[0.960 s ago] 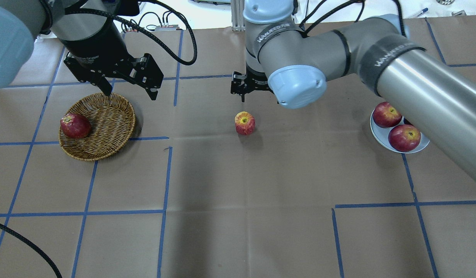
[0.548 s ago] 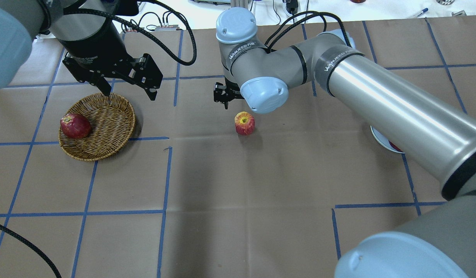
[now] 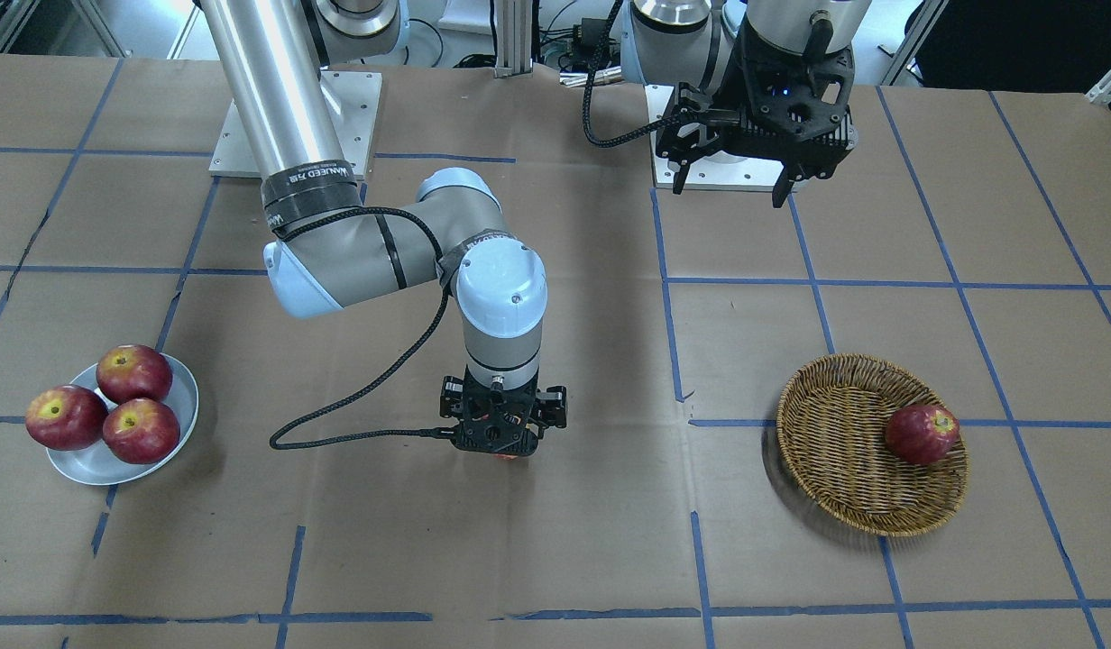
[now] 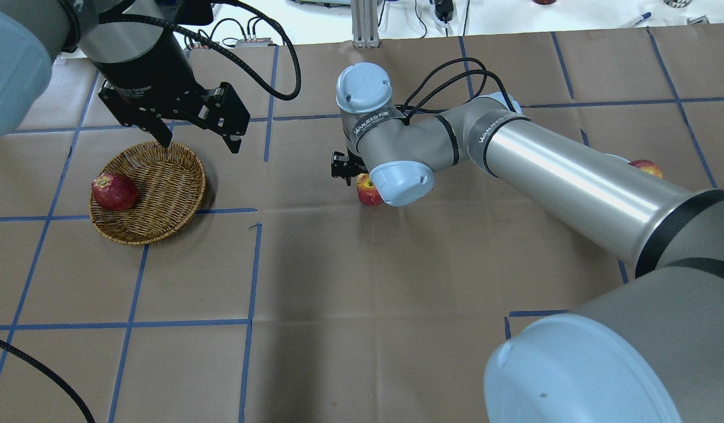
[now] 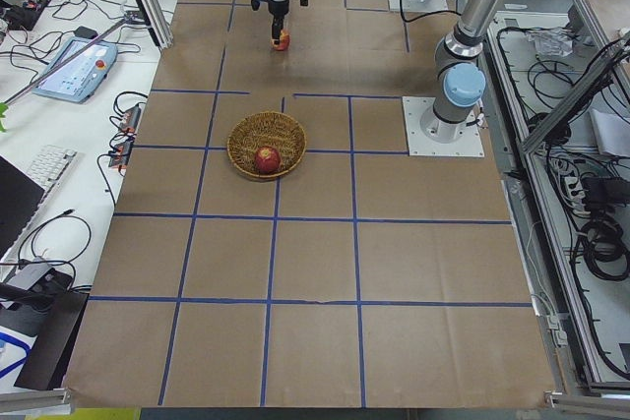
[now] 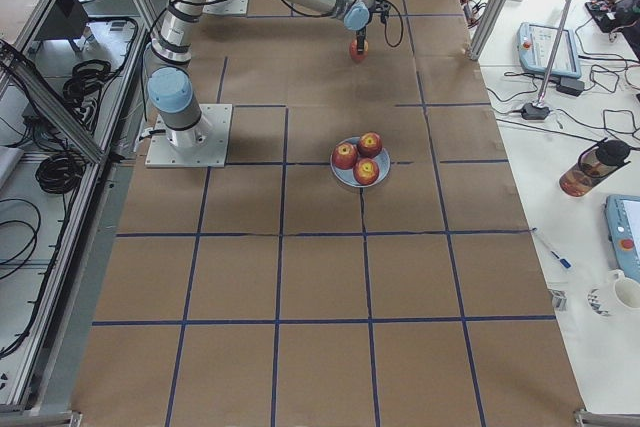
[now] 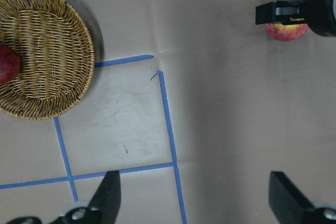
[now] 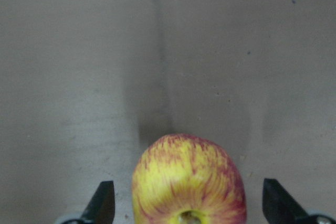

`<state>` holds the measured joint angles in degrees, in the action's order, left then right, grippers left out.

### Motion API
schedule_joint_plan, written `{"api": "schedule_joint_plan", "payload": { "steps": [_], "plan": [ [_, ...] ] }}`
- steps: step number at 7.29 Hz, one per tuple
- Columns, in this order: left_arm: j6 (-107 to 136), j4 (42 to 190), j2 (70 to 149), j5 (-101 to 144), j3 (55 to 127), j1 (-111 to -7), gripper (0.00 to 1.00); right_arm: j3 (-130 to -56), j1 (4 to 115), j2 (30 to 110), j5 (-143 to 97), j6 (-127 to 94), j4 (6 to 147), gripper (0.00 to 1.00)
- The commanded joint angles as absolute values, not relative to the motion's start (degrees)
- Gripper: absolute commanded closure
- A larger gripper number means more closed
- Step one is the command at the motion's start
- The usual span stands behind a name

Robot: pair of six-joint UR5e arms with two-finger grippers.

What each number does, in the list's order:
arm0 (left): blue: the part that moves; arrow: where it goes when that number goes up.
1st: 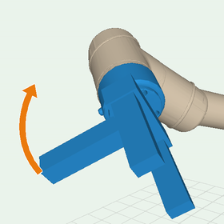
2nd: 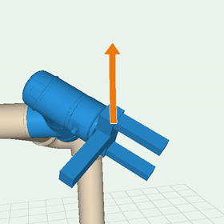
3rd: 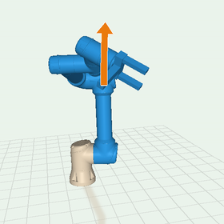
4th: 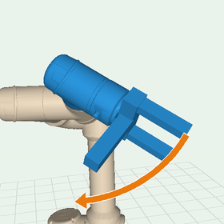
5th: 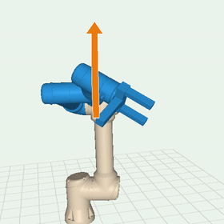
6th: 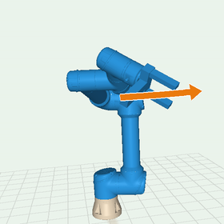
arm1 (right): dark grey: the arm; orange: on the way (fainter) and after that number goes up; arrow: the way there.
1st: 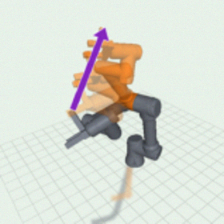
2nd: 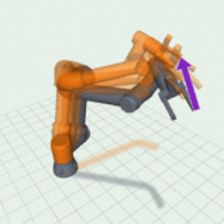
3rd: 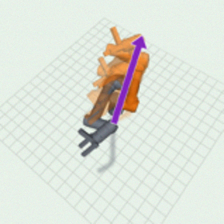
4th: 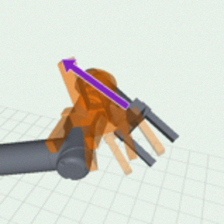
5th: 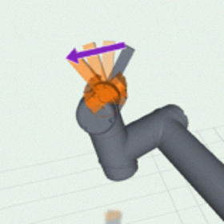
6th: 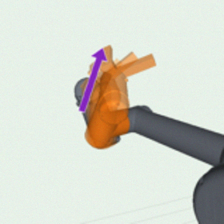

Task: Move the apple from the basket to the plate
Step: 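Lift the striped apple with the right gripper and carry it over the white plate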

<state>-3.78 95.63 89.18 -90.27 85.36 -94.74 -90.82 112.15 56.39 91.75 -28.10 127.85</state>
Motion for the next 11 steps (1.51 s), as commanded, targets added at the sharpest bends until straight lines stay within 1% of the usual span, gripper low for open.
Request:
{"api": "schedule_joint_plan", "payload": {
  "steps": [1, 2, 3, 4, 5, 6, 7, 9, 11],
  "plan": [
    [-3.8, 95.6, 89.2, -90.1, 85.6, -94.8, 0.01, -92.4, 112.2, 54.7, 91.8, -28.7, 128.8, 0.0],
    [-3.8, 95.5, 89.1, -90.0, 86.0, -94.8, 0.01, -92.4, 112.2, 54.4, 91.9, -28.7, 131.2, 0.0],
    [-3.8, 95.5, 89.1, -89.9, 86.0, -94.8, 0.01, -92.2, 112.1, 54.4, 92.0, -28.7, 132.3, 0.07],
    [-3.8, 95.5, 89.1, -89.8, 86.0, -94.8, 0.01, -91.9, 112.1, 54.5, 92.0, -28.6, 132.3, 0.22],
    [-3.8, 95.5, 89.1, -89.8, 86.1, -94.8, 0.01, -91.8, 112.1, 54.6, 92.0, -28.5, 132.2, 0.33],
    [-3.8, 95.5, 89.1, -89.8, 86.1, -94.8, 0.01, -91.7, 111.9, 55.4, 92.0, -28.2, 132.2, 0.38],
    [-3.8, 95.5, 89.1, -89.8, 86.1, -94.8, 0.01, -91.7, 111.7, 56.5, 92.0, -28.0, 131.8, 0.38],
    [-3.8, 95.5, 89.1, -89.8, 86.1, -94.8, 0.01, -92.5, 108.7, 61.8, 92.2, -24.7, 128.8, 0.37],
    [-3.8, 95.5, 89.1, -89.8, 86.1, -94.8, 0.01, -93.1, 99.3, 67.6, 92.1, -13.3, 121.5, 0.37]
  ]
}}
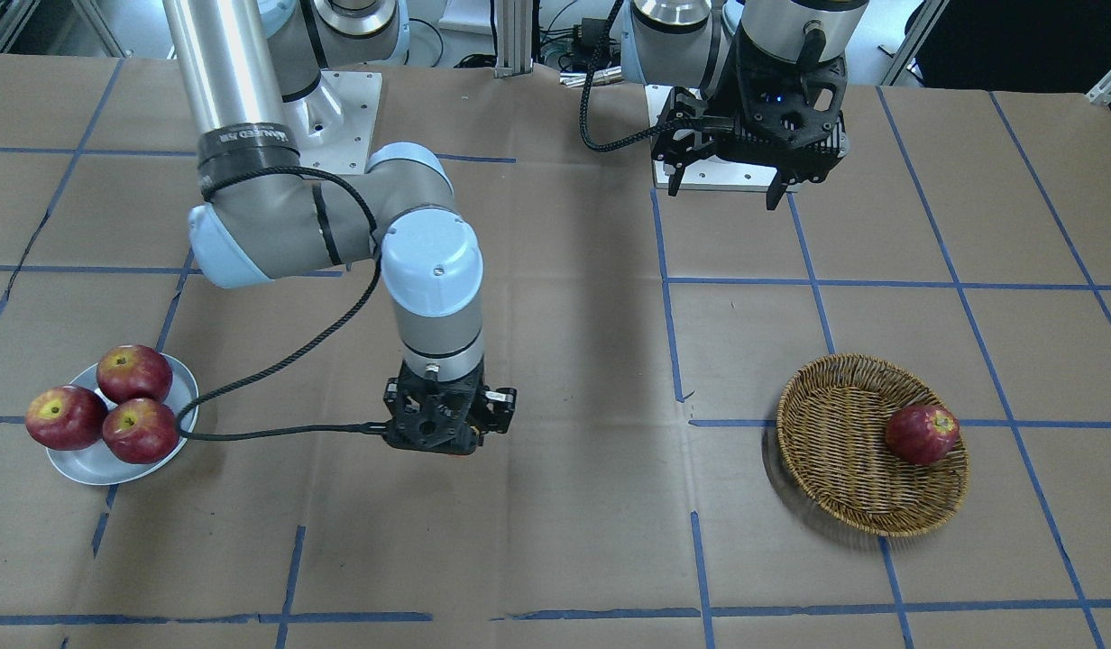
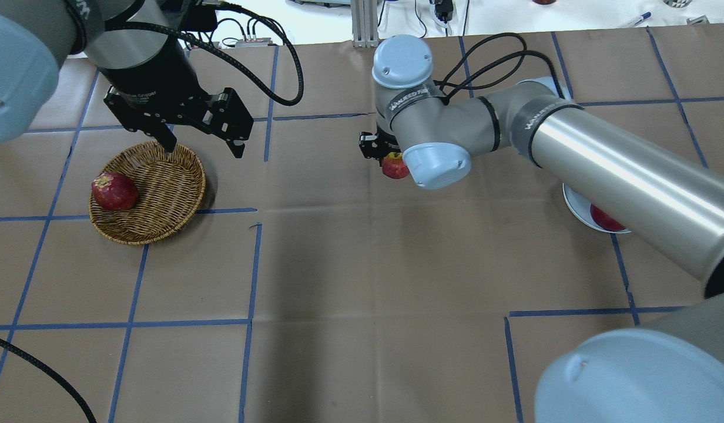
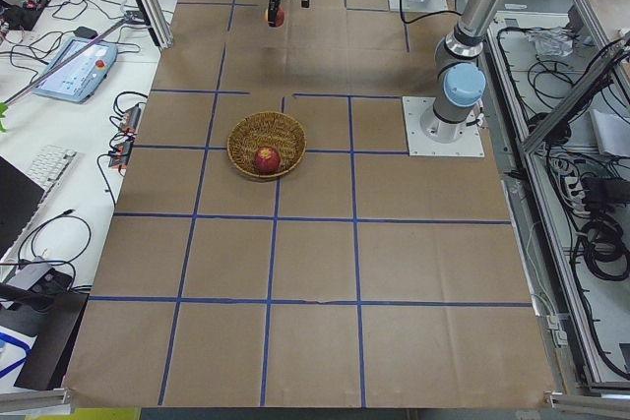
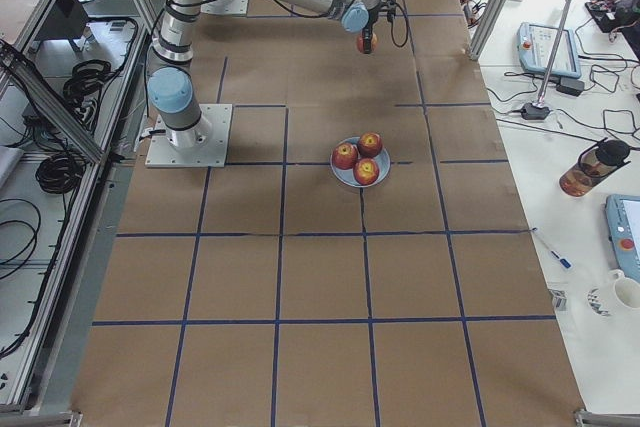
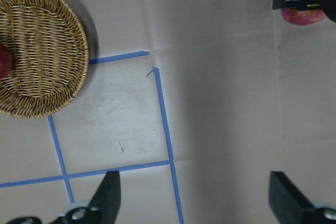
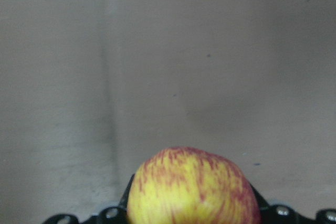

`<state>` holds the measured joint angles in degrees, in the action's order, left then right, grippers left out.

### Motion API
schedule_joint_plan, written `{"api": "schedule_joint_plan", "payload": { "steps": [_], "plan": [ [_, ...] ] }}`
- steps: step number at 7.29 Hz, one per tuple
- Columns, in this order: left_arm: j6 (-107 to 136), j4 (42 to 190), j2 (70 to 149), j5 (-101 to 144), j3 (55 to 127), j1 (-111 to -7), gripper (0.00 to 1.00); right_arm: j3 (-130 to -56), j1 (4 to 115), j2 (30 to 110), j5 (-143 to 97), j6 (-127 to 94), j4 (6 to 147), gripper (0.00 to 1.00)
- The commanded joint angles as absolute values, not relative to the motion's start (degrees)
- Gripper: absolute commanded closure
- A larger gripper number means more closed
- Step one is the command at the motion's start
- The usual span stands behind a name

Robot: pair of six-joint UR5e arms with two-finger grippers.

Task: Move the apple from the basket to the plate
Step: 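Lift the striped apple with the right gripper and carry it over the white plate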

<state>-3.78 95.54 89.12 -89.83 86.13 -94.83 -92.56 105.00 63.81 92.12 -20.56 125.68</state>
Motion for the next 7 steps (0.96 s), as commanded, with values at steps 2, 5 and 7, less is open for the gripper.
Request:
{"api": "schedule_joint_plan", "payload": {
  "steps": [2, 5, 7],
  "plan": [
    [-3.7, 95.5, 89.1, -89.8, 86.1, -94.8, 0.01, -96.2, 89.5, 72.0, 92.1, 0.9, 120.1, 0.36],
    [-3.7, 95.5, 89.1, -89.8, 86.1, -94.8, 0.01, -102.6, 72.8, 75.9, 91.1, 23.7, 120.3, 0.37],
    [-3.7, 95.5, 89.1, -89.8, 86.1, -94.8, 0.01, -105.3, 64.9, 75.8, 90.9, 33.0, 120.7, 0.37]
  ]
}}
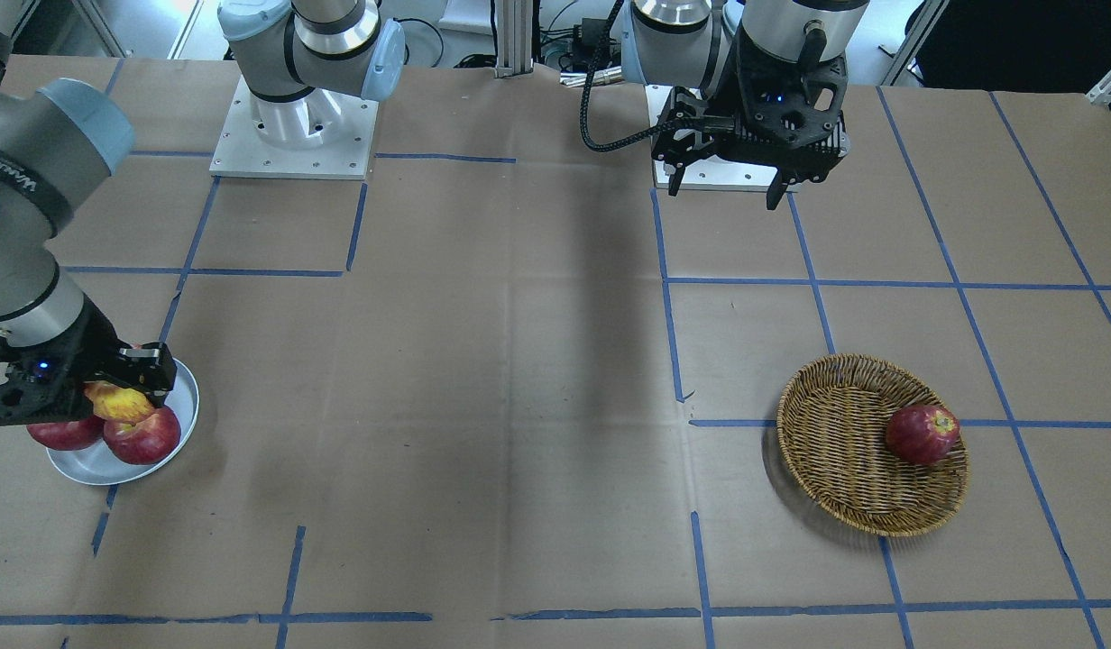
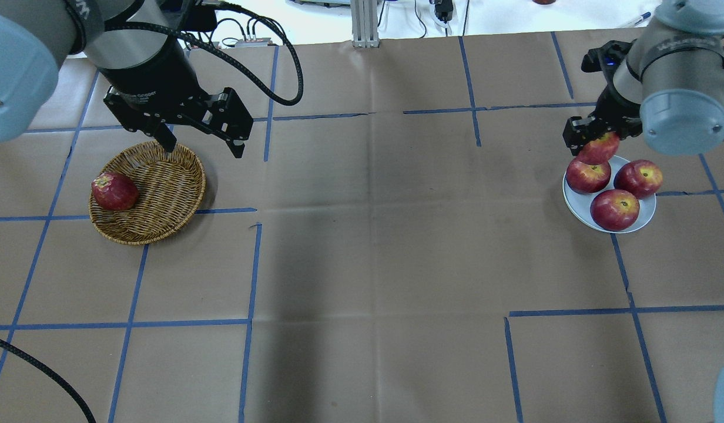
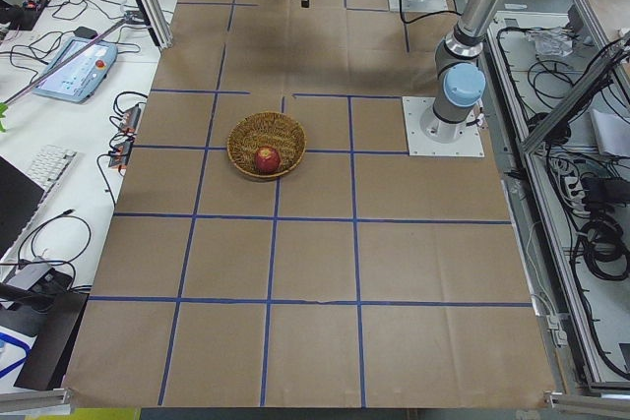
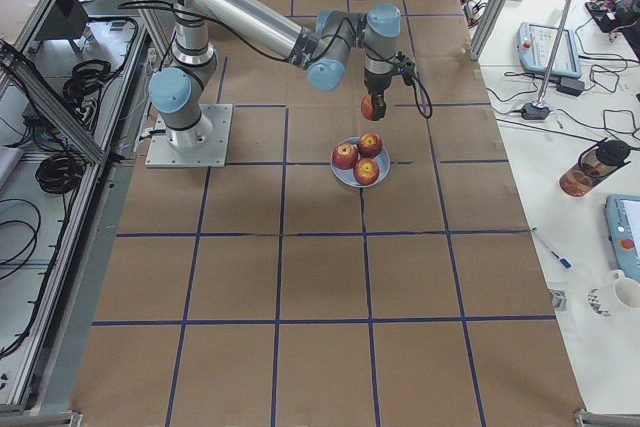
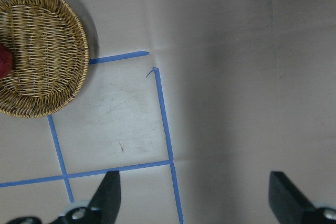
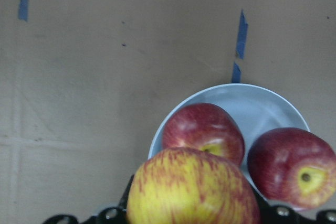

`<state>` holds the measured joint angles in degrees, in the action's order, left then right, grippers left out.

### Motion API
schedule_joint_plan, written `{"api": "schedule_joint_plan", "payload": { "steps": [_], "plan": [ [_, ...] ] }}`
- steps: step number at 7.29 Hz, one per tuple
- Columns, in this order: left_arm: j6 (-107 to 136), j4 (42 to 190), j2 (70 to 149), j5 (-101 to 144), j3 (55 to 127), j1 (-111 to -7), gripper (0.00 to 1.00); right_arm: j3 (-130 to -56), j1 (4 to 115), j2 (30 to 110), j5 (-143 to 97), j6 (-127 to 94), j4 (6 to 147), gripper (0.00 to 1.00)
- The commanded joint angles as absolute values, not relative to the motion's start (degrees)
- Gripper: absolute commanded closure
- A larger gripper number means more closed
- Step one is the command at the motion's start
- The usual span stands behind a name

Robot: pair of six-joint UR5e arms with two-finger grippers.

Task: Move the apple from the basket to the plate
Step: 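Lower the striped apple onto the white plate and open the right gripper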

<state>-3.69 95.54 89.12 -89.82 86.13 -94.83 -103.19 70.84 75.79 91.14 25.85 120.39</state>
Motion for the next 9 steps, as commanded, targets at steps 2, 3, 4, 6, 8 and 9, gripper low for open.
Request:
{"api": "schedule_joint_plan", "payload": {
  "steps": [2, 3, 4, 6, 8, 9],
  "plan": [
    [-3.7, 95.5, 89.1, -89.8, 86.1, -94.8, 0.01, -108.1, 63.4, 75.3, 91.0, 34.3, 122.0, 0.37],
    [-3.7, 95.5, 89.1, -89.8, 86.1, -94.8, 0.01, -108.1, 63.4, 75.2, 91.1, 34.2, 122.4, 0.37],
    [-3.7, 95.5, 89.1, -89.8, 86.1, -94.8, 0.01, -108.0, 63.4, 75.2, 91.1, 34.1, 122.4, 0.37],
    [-3.7, 95.5, 89.1, -89.8, 86.1, -94.8, 0.01, -107.7, 63.5, 74.5, 90.9, 33.8, 124.9, 0.36],
    [-3.7, 95.5, 89.1, -89.8, 86.1, -94.8, 0.01, -107.7, 63.8, 74.2, 90.9, 33.6, 124.9, 0.36],
    [-3.7, 95.5, 89.1, -89.8, 86.1, -94.8, 0.01, -107.7, 64.0, 74.2, 90.8, 33.6, 124.9, 0.36]
  ]
}}
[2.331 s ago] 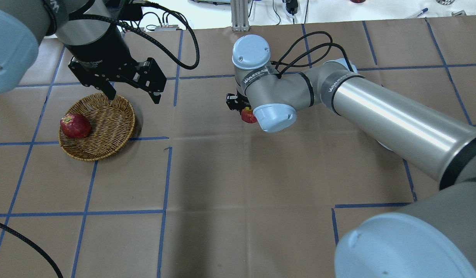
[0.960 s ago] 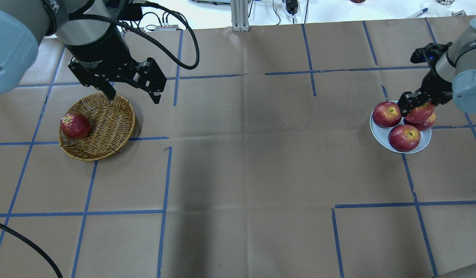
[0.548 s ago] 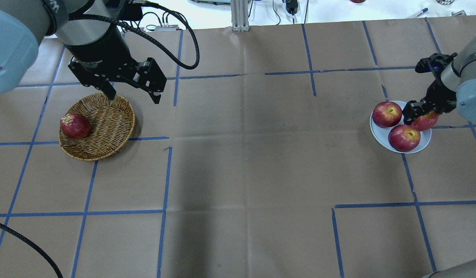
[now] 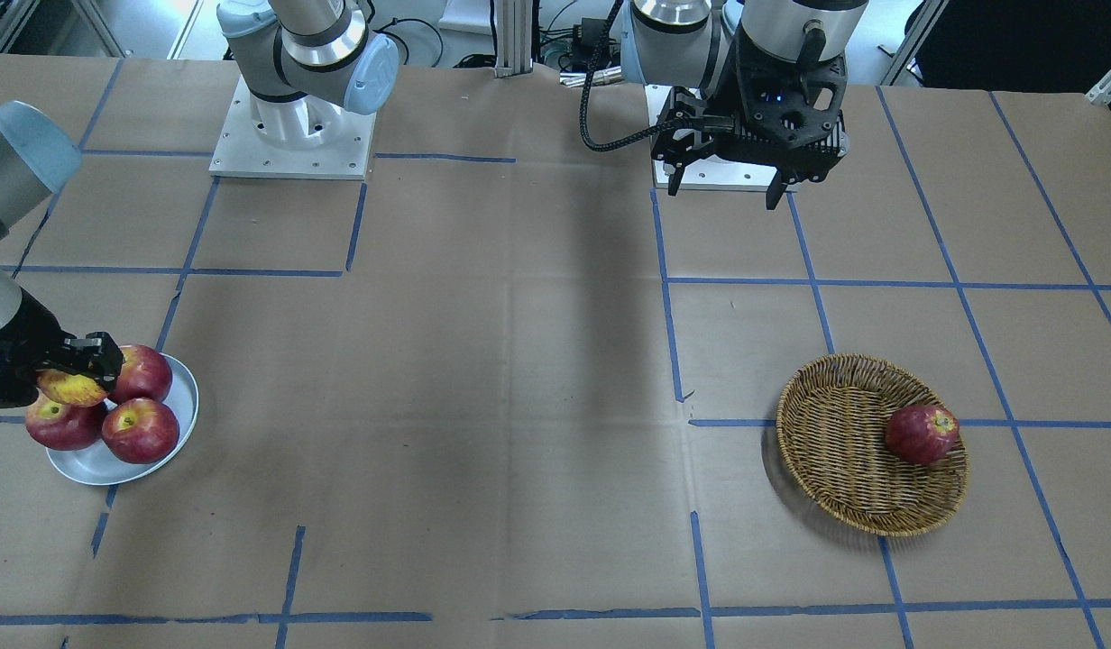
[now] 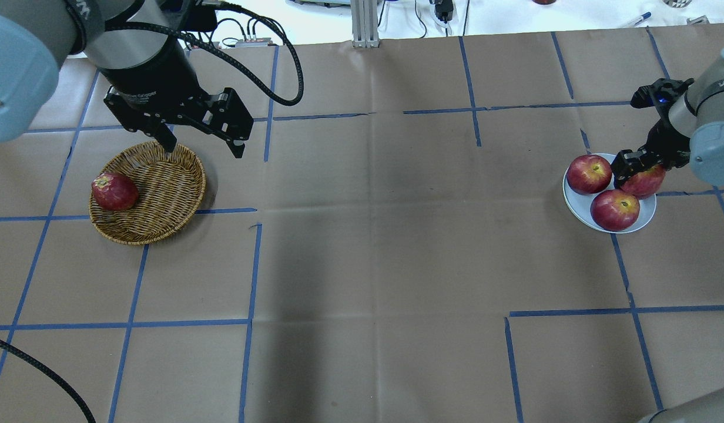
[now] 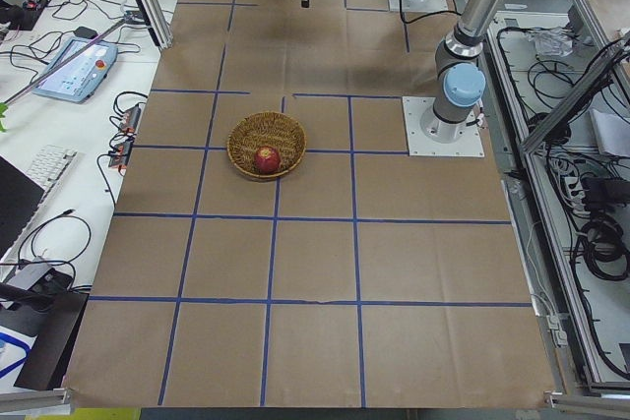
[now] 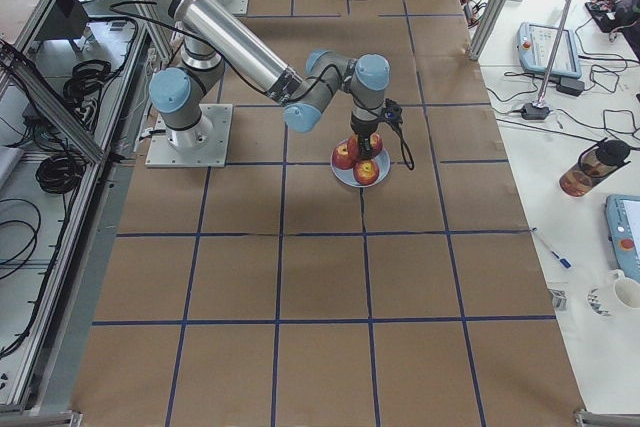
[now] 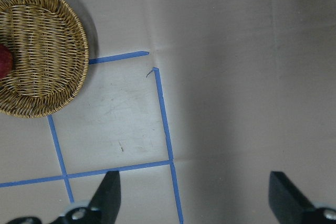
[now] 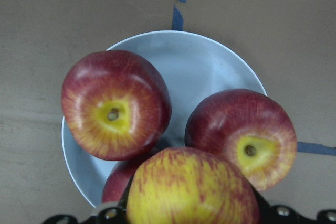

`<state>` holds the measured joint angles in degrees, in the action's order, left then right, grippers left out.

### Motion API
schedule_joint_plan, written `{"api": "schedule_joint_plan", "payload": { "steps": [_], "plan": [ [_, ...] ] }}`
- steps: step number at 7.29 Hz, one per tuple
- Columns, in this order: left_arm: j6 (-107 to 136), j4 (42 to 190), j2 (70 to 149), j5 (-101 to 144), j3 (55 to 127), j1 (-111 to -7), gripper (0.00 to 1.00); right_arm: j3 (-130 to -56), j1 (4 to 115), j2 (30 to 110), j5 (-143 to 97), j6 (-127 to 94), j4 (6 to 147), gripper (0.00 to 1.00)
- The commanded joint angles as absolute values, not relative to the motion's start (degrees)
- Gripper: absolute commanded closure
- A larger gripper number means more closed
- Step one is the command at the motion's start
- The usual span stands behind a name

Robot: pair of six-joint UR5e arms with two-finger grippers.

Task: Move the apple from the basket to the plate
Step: 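Lower the striped apple onto the white plate and open the right gripper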

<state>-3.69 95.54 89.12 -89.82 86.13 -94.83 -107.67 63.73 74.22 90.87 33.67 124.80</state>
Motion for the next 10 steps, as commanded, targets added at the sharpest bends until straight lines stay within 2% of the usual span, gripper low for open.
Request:
{"api": "schedule_joint_plan", "payload": {
  "steps": [1, 2, 3, 4, 6, 8, 10],
  "plan": [
    [-3.8, 95.5, 89.1, -89.8, 86.1, -94.8, 0.01, -107.6, 64.1, 74.2, 89.8, 33.6, 125.0, 0.35],
    [-3.7, 95.5, 89.1, -89.9, 86.1, -94.8, 0.01, -107.7, 64.1, 73.9, 89.7, 33.7, 125.2, 0.3],
    [-3.7, 95.5, 89.1, -89.9, 86.1, -94.8, 0.01, -107.7, 64.1, 73.2, 89.6, 33.8, 126.3, 0.04],
    [-3.7, 95.5, 89.2, -89.9, 86.1, -94.8, 0.01, -107.6, 64.1, 73.3, 89.8, 33.7, 126.4, 0.0],
    [-3.7, 95.5, 89.1, -89.8, 86.1, -94.8, 0.01, -107.4, 64.6, 74.8, 89.7, 33.5, 126.3, 0.0],
    [-3.7, 95.5, 89.2, -89.8, 86.1, -94.8, 0.01, -103.0, 69.5, 77.3, 89.9, 31.8, 125.3, 0.0],
    [-3.7, 95.5, 89.2, -89.8, 86.1, -94.8, 0.01, -95.7, 76.2, 80.2, 90.1, 29.5, 115.0, 0.0]
  ]
}}
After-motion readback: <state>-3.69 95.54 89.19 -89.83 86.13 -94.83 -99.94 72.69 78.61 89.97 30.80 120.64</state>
